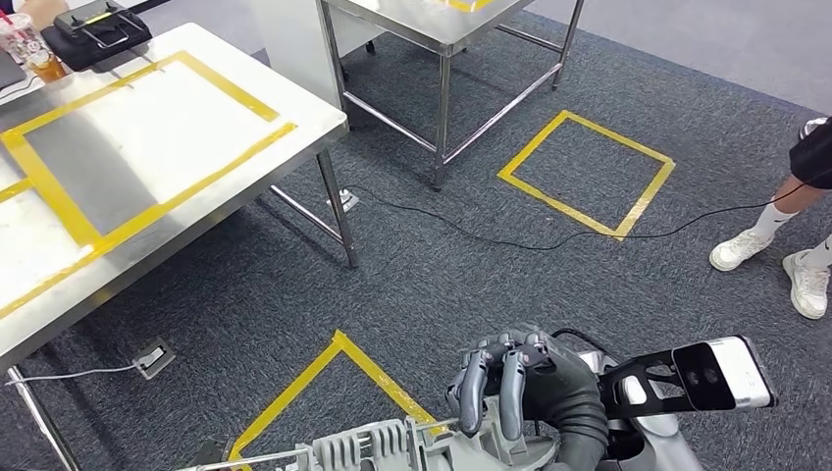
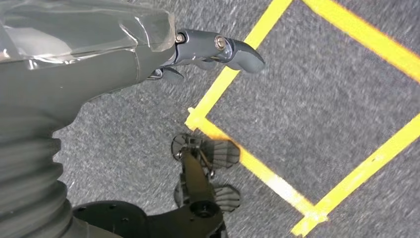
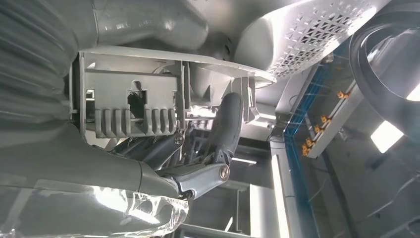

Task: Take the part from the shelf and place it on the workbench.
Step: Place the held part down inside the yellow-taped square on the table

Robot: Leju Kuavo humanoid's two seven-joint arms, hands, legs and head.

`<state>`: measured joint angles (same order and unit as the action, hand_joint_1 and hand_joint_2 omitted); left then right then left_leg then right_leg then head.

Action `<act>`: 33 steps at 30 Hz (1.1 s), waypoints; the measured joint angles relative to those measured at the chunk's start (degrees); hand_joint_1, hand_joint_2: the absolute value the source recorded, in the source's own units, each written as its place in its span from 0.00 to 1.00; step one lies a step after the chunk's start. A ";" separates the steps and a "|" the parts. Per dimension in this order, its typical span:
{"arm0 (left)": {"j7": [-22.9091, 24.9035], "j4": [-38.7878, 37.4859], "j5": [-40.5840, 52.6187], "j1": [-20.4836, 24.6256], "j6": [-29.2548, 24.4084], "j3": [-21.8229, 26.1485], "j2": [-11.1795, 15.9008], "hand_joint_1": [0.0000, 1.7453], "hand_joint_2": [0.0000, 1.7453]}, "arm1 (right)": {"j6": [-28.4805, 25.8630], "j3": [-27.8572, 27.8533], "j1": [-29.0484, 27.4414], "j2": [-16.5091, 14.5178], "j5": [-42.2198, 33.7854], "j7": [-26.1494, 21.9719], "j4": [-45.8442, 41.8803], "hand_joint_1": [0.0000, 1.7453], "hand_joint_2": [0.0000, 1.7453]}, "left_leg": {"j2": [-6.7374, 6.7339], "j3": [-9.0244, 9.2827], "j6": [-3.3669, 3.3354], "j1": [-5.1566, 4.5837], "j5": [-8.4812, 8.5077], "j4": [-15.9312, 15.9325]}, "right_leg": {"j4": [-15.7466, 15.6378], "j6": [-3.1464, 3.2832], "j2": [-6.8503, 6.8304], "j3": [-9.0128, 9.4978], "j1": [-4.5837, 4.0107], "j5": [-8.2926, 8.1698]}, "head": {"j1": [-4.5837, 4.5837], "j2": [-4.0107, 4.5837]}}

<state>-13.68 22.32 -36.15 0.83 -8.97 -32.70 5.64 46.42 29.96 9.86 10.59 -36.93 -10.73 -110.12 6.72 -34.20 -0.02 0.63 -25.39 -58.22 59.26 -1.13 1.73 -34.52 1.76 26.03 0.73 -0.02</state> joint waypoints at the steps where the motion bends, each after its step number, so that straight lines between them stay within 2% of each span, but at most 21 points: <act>1: 0.00 0.00 0.00 -0.12 0.01 -0.01 0.00 0.00 1.00 | 0.00 0.01 0.07 -0.01 0.00 0.00 0.00 1.00 1.00 | -0.43 -0.11 0.20 0.10 -0.10 -0.14 | -0.06 0.34 -0.29 0.05 -0.02 -0.04 | 0.00 0.00; 3: 0.00 0.01 0.00 -0.16 -0.01 -0.01 0.03 0.00 1.00 | 0.00 0.01 0.17 -0.08 -0.01 0.00 0.00 1.00 1.00 | -3.00 -1.23 0.69 0.09 -1.48 -2.55 | -0.21 1.04 -1.05 0.34 0.06 0.04 | 0.24 0.00; 5: 0.00 0.02 0.00 0.00 -0.05 0.00 0.05 0.00 1.00 | 0.00 0.02 0.19 -0.15 -0.01 0.00 0.00 1.00 1.00 | -5.69 -4.54 1.06 0.10 -4.61 -9.28 | -0.22 1.63 -1.97 0.67 -0.15 0.37 | 0.49 0.00; 6: 0.00 0.02 0.00 0.05 -0.07 -0.01 0.04 0.00 1.00 | 0.00 0.02 0.19 -0.16 -0.01 0.00 0.00 1.00 1.00 | -6.15 -6.55 1.17 0.18 -6.07 -13.17 | -0.22 1.83 -2.47 0.78 -0.28 0.51 | 0.51 0.00; 7: 0.00 0.02 0.00 0.04 -0.06 -0.01 0.03 0.00 1.00 | 0.00 0.03 0.19 -0.16 0.00 0.01 0.00 1.00 1.00 | -6.33 -8.11 1.20 0.22 -6.72 -15.90 | -0.21 1.97 -3.00 0.87 -0.39 0.64 | 0.51 0.00; 8: 0.01 0.02 0.00 0.02 -0.05 -0.01 0.01 0.00 1.00 | 0.00 0.03 0.19 -0.17 0.01 0.01 0.00 1.00 1.00 | -6.44 -8.72 1.18 0.25 -6.32 -16.63 | -0.21 2.03 -3.46 0.99 -0.47 0.77 | 0.51 0.00; 9: 0.01 0.02 0.00 0.01 -0.05 -0.01 0.01 0.00 1.00 | 0.00 0.03 0.20 -0.17 0.01 0.02 0.00 1.00 1.00 | -6.54 -8.07 1.07 0.24 -4.86 -14.88 | -0.21 2.01 -3.82 1.16 -0.54 0.91 | 0.51 0.00; 11: 0.01 0.02 0.00 0.01 -0.06 0.02 0.08 0.00 1.00 | 0.00 0.03 0.27 -0.24 -0.07 0.05 0.00 1.00 1.00 | -7.26 -4.37 0.52 0.09 -1.03 -7.18 | -0.23 1.81 -4.35 1.60 -0.66 1.23 | 0.49 0.00; 12: 0.00 0.02 0.01 0.03 -0.07 0.04 0.11 0.00 1.00 | 0.00 0.04 0.31 -0.29 -0.26 0.12 0.00 1.00 1.00 | -7.75 -2.65 0.19 -0.14 0.11 -3.77 | -0.23 1.64 -4.52 1.71 -0.83 1.38 | 0.48 0.00; 14: 0.05 0.03 0.05 0.03 -0.10 0.16 0.16 0.00 1.00 | 0.00 0.08 0.34 -0.39 -1.03 0.43 0.01 1.00 1.00 | -8.37 -1.27 -0.32 -0.66 0.40 -0.86 | -0.27 1.25 -4.87 1.72 -1.00 1.53 | 0.46 0.00; 17: 0.18 0.07 0.21 -0.10 -0.14 0.40 0.14 0.00 1.00 | 0.00 0.15 0.37 -0.53 -2.16 0.97 0.02 1.00 1.00 | -7.78 -0.58 -1.11 -0.65 0.64 0.14 | -0.18 0.52 -4.75 1.75 -0.88 1.84 | 0.44 0.00; 19: 0.21 0.15 0.53 0.02 -0.14 0.61 0.01 0.00 1.00 | 0.00 0.12 0.40 -0.57 -2.49 1.13 0.02 1.00 1.00 | -7.27 0.30 -1.72 -0.34 1.05 1.01 | 3.52 0.56 -3.43 0.03 -0.78 3.61 | 0.28 0.00; 21: 0.26 0.23 0.81 0.14 -0.14 0.92 -0.15 0.00 1.00 | 0.00 0.08 0.28 -0.54 -2.61 1.16 0.05 1.00 1.00 | -6.70 0.39 -1.97 -0.37 1.05 1.09 | 11.23 0.78 -2.40 -4.02 -0.73 6.35 | 0.13 0.00; 22: 0.30 0.24 0.84 0.14 -0.14 1.05 -0.22 0.00 1.00 | 0.00 0.07 0.20 -0.52 -2.61 1.16 0.08 1.00 1.00 | -6.38 0.40 -1.99 -0.38 1.01 1.08 | 14.29 0.64 -2.26 -5.82 -0.71 7.11 | 0.08 0.00; 23: 0.32 0.24 0.85 0.13 -0.14 1.14 -0.28 0.00 1.00 | 0.00 0.05 0.15 -0.51 -2.61 1.17 0.10 1.00 1.00 | -6.04 0.43 -1.99 -0.37 0.97 1.06 | 15.65 0.32 -2.19 -6.86 -0.67 7.09 | 0.08 0.00; 24: 0.34 0.24 0.85 0.12 -0.14 1.20 -0.33 0.00 1.00 | 0.00 0.05 0.13 -0.50 -2.61 1.19 0.13 1.00 1.00 | -5.71 0.50 -1.91 -0.33 0.91 1.03 | 14.52 -0.15 -2.18 -6.65 -0.59 6.12 | 0.07 0.00; 26: 0.35 0.25 0.85 0.13 -0.14 1.27 -0.44 0.00 1.00 | 0.00 0.03 0.17 -0.50 -2.61 1.21 0.15 1.00 1.00 | -5.04 0.62 -1.53 -0.21 0.66 0.78 | 6.89 -1.10 -2.13 -3.52 -0.31 2.60 | 0.04 0.00; 27: 0.36 0.26 0.85 0.12 -0.14 1.32 -0.47 0.00 1.00 | 0.00 0.04 0.18 -0.51 -2.60 1.21 0.15 1.00 1.00 | -4.76 0.56 -1.20 -0.29 0.41 0.48 | 3.21 -1.15 -2.05 -1.83 -0.25 1.09 | 0.03 0.00; 29: 0.39 0.26 0.85 0.06 -0.14 1.42 -0.46 0.00 1.00 | 0.01 0.03 0.22 -0.53 -2.61 1.22 0.15 1.00 1.00 | -4.44 0.32 -0.59 -0.44 0.04 0.01 | -0.27 -0.50 -1.91 -0.22 -0.37 -0.25 | 0.02 0.00; 32: 0.42 0.26 0.87 -0.09 -0.14 1.47 -0.46 0.00 1.00 | 0.02 0.01 0.25 -0.60 -2.60 1.23 0.15 1.00 1.00 | -4.70 0.07 0.15 -0.19 -0.41 -0.41 | -0.31 0.76 -1.91 -0.14 -0.50 -0.40 | 0.03 0.00; 33: 0.42 0.26 0.92 -0.10 -0.14 1.48 -0.45 0.00 1.00 | 0.02 0.01 0.26 -0.67 -2.53 1.23 0.15 1.00 1.00 | -5.08 -0.39 0.45 -0.09 -1.16 -1.49 | -0.37 1.06 -1.91 -0.04 -0.42 -0.40 | 0.13 0.00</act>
<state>-13.27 22.58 -35.23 0.73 -9.11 -31.22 5.19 46.45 29.97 10.12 9.93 -39.46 -9.50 -109.96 1.64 -34.59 0.42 0.54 -26.55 -59.71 58.90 -0.07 -0.18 -34.56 1.34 25.63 0.86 -0.02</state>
